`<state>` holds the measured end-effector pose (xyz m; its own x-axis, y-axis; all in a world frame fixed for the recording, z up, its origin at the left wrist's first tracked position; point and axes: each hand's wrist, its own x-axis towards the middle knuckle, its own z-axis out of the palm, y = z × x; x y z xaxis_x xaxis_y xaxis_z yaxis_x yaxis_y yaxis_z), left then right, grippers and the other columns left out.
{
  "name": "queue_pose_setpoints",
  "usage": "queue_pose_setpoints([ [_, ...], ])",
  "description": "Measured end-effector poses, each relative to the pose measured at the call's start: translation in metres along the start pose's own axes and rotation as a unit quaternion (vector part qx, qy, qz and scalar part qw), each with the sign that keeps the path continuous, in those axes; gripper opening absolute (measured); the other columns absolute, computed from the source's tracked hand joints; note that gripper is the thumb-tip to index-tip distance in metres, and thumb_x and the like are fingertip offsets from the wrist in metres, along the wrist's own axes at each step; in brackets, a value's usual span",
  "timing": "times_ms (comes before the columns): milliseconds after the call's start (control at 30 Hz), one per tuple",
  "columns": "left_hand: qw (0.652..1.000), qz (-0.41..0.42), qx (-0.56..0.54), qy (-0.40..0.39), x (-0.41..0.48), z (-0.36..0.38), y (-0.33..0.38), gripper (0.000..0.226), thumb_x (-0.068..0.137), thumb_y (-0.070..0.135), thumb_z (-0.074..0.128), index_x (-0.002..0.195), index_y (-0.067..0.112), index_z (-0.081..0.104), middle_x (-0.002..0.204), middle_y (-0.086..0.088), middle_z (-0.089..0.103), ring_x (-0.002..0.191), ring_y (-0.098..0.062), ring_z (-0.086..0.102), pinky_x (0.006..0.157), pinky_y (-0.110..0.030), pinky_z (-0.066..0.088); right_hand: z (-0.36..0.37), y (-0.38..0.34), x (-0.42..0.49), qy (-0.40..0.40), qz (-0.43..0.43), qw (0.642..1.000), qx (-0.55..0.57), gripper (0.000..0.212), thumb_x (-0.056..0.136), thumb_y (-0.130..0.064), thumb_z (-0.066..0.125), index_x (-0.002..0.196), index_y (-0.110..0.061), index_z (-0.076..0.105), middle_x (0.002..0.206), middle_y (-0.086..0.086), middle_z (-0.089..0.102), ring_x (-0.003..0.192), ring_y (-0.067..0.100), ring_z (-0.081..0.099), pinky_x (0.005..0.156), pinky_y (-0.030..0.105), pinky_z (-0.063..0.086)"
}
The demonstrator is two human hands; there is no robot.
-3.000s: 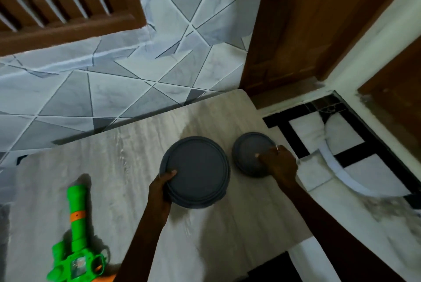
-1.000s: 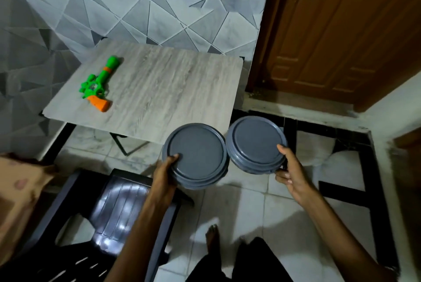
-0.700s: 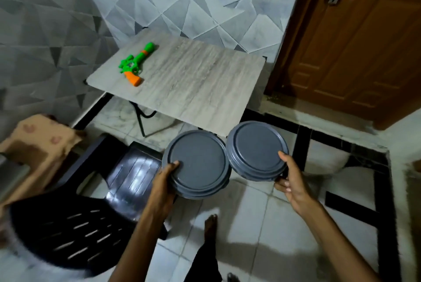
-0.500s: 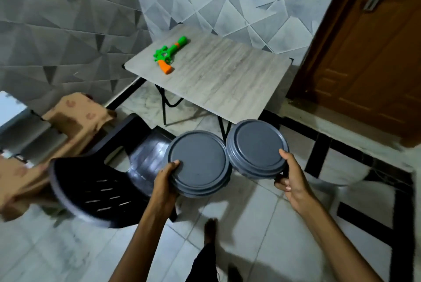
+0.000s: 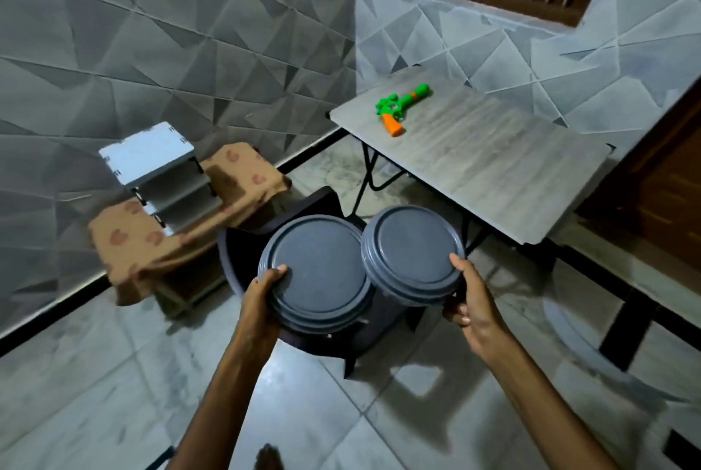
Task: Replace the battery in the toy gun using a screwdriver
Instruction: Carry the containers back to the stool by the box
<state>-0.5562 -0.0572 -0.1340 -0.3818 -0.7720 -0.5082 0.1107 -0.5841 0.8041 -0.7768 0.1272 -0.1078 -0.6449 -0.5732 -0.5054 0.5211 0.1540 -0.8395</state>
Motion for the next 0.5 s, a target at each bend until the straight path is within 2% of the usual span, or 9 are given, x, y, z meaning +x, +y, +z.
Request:
queue_pose_setpoints([
  [133, 1.000, 0.009, -0.014, -0.004, 0.042, -0.076, 0.053, 0.034, 0.088, 0.022, 0.062, 0.121, 0.013, 0.061, 0.119, -0.022, 0.066, 0.113, -0.041, 0.060, 0.099, -0.049, 0.048, 0.097, 0.016, 0.014, 0.015, 0.001, 1.000, -0.026, 0.027, 0.090, -0.045, 0.055, 0.092, -0.020, 0.066, 0.065, -0.003, 0.059, 0.037, 0.006, 0.032, 0.036, 0.019, 0.017],
  [233, 1.000, 0.011, -0.028, 0.006, 0.074, -0.133, 0.100, 0.027, 0.087, 0.020, 0.061, 0.115, 0.016, 0.064, 0.118, -0.019, 0.068, 0.109, -0.038, 0.063, 0.100, -0.051, 0.047, 0.177, 0.027, 0.029, 0.026, 0.000, 0.999, -0.021, 0.031, 0.087, -0.046, 0.058, 0.095, -0.017, 0.064, 0.065, -0.003, 0.054, 0.037, 0.005, 0.027, 0.034, 0.018, 0.015],
  [333, 0.999, 0.002, -0.047, 0.010, 0.104, -0.177, 0.138, 0.037, 0.083, 0.022, 0.066, 0.120, 0.015, 0.063, 0.118, -0.017, 0.069, 0.111, -0.038, 0.063, 0.102, -0.053, 0.046, 0.240, 0.031, 0.035, 0.027, 0.001, 1.000, -0.014, 0.034, 0.086, -0.047, 0.058, 0.101, -0.017, 0.063, 0.067, -0.004, 0.055, 0.038, 0.004, 0.027, 0.033, 0.017, 0.016],
  [433, 0.998, 0.003, -0.052, 0.020, 0.136, -0.214, 0.169, 0.052, 0.074, 0.025, 0.074, 0.123, 0.011, 0.063, 0.121, -0.019, 0.067, 0.114, -0.040, 0.061, 0.102, -0.055, 0.045, 0.298, 0.034, 0.045, 0.022, 0.001, 1.000, -0.014, 0.024, 0.091, -0.042, 0.054, 0.094, -0.019, 0.061, 0.056, -0.010, 0.054, 0.036, 0.003, 0.026, 0.035, 0.018, 0.015],
  [500, 0.998, 0.008, -0.055, 0.028, 0.160, -0.237, 0.189, 0.054, 0.073, 0.025, 0.075, 0.124, 0.011, 0.062, 0.120, -0.020, 0.067, 0.112, -0.040, 0.062, 0.100, -0.056, 0.047, 0.336, 0.036, 0.058, 0.016, 0.005, 1.000, -0.018, 0.021, 0.091, -0.041, 0.054, 0.088, -0.021, 0.059, 0.051, -0.012, 0.050, 0.036, 0.004, 0.025, 0.039, 0.021, 0.014],
])
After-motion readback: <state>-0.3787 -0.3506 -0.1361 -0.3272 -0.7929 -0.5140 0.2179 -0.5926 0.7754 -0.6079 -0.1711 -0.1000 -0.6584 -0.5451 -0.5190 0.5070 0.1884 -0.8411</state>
